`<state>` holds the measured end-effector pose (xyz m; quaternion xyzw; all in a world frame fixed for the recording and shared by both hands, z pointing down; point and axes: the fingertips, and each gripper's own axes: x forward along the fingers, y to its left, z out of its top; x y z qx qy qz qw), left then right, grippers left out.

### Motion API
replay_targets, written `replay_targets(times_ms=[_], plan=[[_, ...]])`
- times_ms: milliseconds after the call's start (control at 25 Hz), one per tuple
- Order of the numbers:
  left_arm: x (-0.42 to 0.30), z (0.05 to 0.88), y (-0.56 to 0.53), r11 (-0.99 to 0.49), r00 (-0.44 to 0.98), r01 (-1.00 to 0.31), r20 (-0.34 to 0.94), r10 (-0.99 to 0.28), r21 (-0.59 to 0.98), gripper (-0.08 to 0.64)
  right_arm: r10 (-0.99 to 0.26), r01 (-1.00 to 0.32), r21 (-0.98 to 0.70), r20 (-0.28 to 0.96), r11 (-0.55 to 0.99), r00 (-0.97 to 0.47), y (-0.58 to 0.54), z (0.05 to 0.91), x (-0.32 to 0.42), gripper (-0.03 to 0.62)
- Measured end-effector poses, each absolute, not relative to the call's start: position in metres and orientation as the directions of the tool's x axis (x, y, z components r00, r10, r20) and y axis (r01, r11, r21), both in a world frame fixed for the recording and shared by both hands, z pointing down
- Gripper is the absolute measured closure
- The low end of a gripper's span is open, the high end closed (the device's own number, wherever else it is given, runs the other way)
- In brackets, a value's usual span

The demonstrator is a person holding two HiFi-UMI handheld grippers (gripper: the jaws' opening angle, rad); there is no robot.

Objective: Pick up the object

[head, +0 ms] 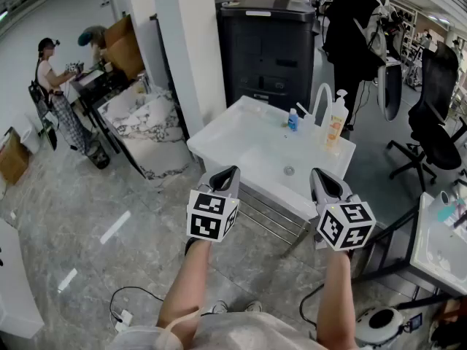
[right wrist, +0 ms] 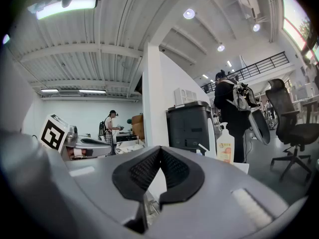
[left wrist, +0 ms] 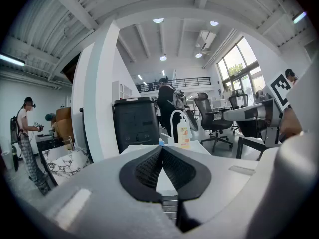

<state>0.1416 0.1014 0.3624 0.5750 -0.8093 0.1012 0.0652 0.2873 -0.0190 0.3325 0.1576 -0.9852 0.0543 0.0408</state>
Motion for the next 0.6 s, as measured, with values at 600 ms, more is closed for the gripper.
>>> replay_targets(times_ms=[600], plan=[[0.134,0.368,0.085,0.361,-0.363,-0.931,0.194,-0.911,-0.045,0.534,-0.300,-0.311,-0.113,0.100,0.944,-0.949,-0.039,0.349,0.292,0.594]])
